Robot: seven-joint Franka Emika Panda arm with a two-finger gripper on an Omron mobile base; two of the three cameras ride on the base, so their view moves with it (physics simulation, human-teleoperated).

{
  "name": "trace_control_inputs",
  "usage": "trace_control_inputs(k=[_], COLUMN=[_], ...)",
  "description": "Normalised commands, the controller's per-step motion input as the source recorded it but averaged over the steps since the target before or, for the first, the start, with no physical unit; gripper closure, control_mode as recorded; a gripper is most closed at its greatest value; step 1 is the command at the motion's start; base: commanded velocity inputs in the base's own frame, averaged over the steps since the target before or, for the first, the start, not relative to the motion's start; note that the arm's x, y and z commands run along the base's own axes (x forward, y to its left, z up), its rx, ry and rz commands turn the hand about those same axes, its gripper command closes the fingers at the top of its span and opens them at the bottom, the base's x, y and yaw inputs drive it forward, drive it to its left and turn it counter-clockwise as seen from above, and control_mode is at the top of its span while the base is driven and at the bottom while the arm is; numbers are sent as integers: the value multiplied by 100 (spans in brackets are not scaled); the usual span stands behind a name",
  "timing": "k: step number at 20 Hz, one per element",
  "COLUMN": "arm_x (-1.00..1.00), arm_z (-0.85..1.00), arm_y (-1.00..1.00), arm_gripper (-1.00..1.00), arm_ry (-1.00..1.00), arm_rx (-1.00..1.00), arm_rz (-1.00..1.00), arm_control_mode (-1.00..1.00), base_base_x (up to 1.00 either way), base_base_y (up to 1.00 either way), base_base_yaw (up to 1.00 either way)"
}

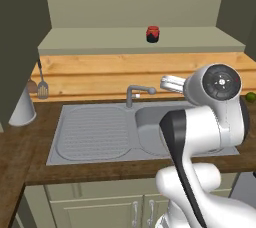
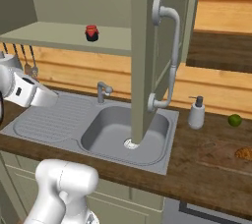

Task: From the different types of pastries on the counter, select a croissant and place it on the cutting board. Then retrieve a jar of jam from the cabinet and place it alongside the croissant on the cutting board.

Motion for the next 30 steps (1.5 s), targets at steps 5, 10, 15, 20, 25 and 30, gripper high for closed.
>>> trace_control_inputs(k=[5, 10, 15, 20, 25, 30], arm_x=[0, 27, 56, -1, 22, 61], arm_z=[0, -1, 79, 90, 27, 33], arm_y=[0, 22, 12, 5, 5, 0], arm_gripper=[-100, -100, -100, -100, -100, -100], arm_ry=[0, 7, -1, -34, -14, 4], arm_rx=[0, 0, -1, -20, -8, 2], arm_rz=[0, 0, -2, -5, -5, 0], arm_control_mode=[100, -100, -100, -100, -100, -100], base_base_x=[0, 1, 0, 0, 0, 0], base_base_y=[3, 3, 0, 0, 0, 0], base_base_yaw=[1, 0, 0, 0, 0, 0])
